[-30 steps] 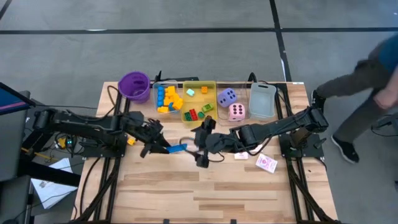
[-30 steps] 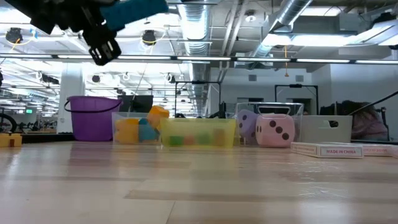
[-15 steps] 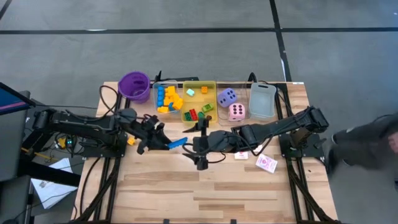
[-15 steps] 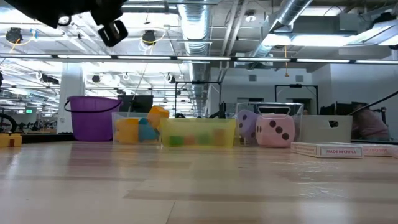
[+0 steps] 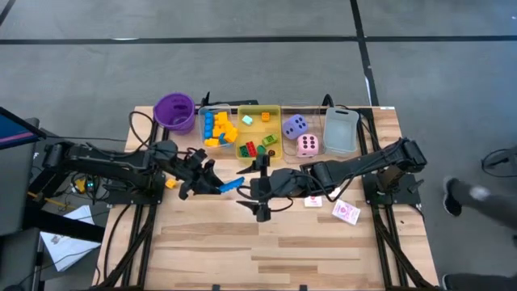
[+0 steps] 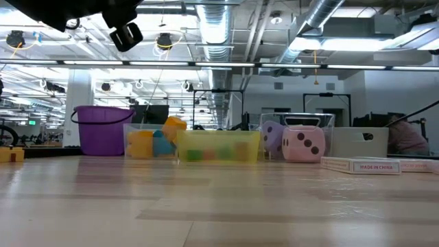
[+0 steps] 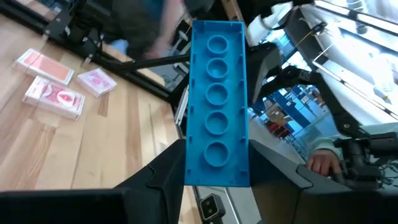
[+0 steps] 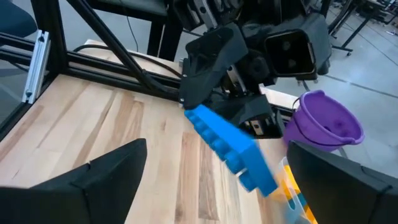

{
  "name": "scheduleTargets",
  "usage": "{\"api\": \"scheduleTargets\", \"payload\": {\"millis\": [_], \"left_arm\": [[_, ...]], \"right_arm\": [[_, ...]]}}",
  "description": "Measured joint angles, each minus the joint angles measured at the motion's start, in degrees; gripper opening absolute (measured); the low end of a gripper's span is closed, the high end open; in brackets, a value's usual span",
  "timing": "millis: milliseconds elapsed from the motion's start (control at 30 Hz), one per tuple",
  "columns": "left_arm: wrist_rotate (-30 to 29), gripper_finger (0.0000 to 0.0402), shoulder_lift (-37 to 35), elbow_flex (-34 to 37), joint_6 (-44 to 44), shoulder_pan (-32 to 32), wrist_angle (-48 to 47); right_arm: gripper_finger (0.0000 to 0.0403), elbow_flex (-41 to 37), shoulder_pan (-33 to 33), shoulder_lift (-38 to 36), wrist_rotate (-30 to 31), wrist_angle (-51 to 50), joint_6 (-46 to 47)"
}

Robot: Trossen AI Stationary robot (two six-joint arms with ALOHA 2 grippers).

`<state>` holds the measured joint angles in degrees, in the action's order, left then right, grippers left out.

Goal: Pick & Place Toys
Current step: Put the blue twelve stud game piece into the yellow bin

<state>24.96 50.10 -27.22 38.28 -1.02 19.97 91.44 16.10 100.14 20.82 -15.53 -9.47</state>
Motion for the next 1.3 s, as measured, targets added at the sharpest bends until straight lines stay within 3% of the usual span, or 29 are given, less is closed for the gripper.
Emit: {"api": "scheduleTargets", "payload": {"millis": [867, 1300], "left_arm": [[-0.8, 0.0145, 1.0, 0.0, 0.2, 0.0, 1.5], [-0.9, 0.0145, 1.0, 0.0, 0.2, 0.0, 1.7]], "right_arm": [[0.0230, 0.0, 0.1, 0.0, -1.5, 2.5, 3.9], [0.0095, 0.0, 0.4, 0.0, -3.5, 2.3, 7.1]]}}
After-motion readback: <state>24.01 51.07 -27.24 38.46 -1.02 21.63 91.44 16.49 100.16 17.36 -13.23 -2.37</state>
